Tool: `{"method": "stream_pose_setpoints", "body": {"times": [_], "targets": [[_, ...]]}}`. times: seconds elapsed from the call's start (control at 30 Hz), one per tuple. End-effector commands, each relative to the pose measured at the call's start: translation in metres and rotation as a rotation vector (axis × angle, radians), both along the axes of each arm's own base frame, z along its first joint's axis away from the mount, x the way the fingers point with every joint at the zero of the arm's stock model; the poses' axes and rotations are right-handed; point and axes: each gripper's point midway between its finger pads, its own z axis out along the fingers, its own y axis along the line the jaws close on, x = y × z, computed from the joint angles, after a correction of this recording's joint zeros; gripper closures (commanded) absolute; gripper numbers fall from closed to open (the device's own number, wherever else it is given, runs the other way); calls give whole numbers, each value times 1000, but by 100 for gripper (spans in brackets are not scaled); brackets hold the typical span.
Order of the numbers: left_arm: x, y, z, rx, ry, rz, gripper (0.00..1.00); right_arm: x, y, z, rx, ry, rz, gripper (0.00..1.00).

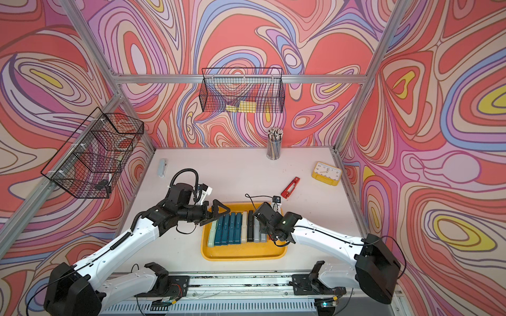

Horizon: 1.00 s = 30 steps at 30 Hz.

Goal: Put the pruning pliers into the storage box
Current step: Place the pruning pliers in the storage box.

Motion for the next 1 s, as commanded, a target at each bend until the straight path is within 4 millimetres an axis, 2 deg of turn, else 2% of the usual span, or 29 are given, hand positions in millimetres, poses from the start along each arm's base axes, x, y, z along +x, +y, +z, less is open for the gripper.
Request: {"method": "stream_pose_setpoints", "body": {"times": [0.0, 0.57, 0.97], "targets": [[-2, 0, -2, 9, 8, 9, 1, 2, 1, -7, -7, -13, 4, 100], [0, -1, -4, 15, 16, 4, 1, 4, 4, -26, -35, 2, 16, 100], [6, -5, -5, 19, 25, 3, 1, 4, -2, -35, -70, 0, 12, 100]]}}
